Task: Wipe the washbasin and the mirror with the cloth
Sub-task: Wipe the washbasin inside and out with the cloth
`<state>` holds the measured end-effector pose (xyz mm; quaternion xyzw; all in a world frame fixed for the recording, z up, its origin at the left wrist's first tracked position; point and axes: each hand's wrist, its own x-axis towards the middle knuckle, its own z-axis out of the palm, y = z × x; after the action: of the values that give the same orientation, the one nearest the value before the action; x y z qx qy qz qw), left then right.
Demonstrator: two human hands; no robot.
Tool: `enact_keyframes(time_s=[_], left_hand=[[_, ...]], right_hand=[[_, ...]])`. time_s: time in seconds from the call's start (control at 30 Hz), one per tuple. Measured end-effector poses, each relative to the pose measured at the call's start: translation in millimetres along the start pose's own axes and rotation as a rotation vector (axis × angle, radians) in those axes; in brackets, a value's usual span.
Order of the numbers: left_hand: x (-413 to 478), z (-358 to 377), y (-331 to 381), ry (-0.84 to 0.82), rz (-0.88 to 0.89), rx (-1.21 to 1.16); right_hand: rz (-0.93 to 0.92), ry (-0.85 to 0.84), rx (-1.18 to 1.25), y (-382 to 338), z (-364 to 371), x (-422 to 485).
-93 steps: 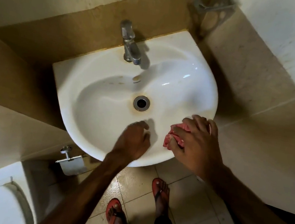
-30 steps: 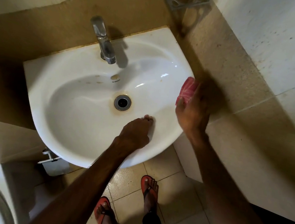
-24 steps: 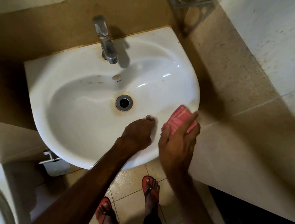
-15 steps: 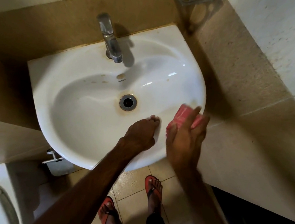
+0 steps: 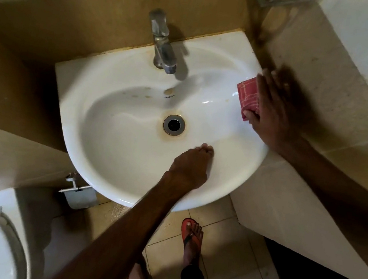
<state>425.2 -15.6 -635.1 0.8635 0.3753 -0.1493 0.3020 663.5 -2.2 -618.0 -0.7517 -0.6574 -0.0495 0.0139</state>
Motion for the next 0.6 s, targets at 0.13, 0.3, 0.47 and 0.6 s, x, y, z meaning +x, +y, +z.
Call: enact_keyframes(time_s=[0.13, 0.3, 0.47, 0.6], left_hand=[[-0.9, -5.4, -1.8, 0.013, -0.014, -0.062], [-8.7, -0.8, -10.5, 0.145, -0.035, -0.164], [-21.4, -4.0, -23.9, 0.179, -0.125, -0.172], [-26.1, -7.0, -29.9, 0.172, -0.145, -0.237]], right_hand=[[-0.117, -0.063, -0.131, 6.9, -1.4, -5.2], [-0.287, -0.165, -0.267, -6.3, -9.8, -21.1], [-0.473, -0.316, -0.228, -33.9, -9.9, -40.8], [-0.618, -0.523, 0.117, -60.0, -23.7, -52.2]])
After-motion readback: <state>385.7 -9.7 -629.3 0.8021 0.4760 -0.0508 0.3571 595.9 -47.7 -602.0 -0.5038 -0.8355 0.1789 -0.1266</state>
